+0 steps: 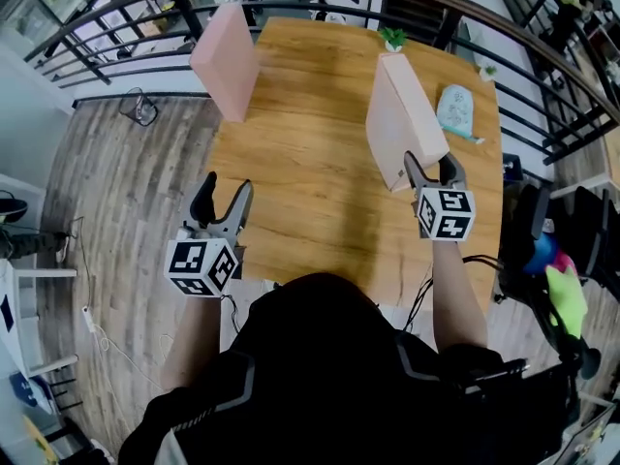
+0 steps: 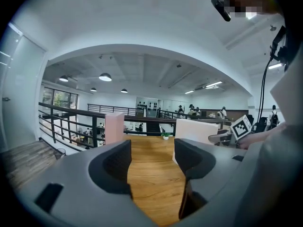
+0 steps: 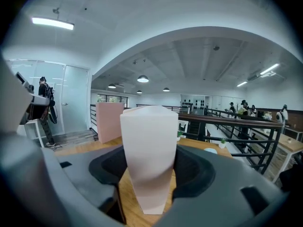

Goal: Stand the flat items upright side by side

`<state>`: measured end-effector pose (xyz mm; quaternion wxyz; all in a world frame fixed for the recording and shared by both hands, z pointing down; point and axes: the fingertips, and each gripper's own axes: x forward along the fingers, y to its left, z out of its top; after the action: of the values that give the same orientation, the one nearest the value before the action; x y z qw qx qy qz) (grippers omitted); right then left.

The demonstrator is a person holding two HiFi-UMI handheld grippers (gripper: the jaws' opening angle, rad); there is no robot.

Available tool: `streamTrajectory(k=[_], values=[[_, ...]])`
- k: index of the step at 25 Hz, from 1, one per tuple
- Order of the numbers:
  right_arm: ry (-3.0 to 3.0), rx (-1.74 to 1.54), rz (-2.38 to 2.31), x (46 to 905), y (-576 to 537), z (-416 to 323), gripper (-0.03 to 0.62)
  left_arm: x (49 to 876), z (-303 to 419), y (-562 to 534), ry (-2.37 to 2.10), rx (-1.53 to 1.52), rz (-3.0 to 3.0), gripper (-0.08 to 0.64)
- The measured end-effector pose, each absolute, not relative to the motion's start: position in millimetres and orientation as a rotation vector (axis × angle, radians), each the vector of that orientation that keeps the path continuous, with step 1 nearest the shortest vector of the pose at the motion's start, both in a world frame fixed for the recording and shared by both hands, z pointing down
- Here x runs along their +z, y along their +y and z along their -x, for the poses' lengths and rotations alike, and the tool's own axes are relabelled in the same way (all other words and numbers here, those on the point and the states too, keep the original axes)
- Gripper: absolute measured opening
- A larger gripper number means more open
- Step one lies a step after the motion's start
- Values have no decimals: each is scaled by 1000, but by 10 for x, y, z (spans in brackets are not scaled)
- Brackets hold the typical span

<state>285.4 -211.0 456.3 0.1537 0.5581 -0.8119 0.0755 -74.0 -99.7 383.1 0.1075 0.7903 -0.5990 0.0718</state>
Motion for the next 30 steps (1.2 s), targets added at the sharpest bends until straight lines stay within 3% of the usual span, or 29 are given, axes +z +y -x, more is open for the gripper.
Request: streamTrajectory(k=[30], values=[[-2313,369,-1576,4518,-1945,-99,290,3871,2947,-696,-1982,210,-2132,293]])
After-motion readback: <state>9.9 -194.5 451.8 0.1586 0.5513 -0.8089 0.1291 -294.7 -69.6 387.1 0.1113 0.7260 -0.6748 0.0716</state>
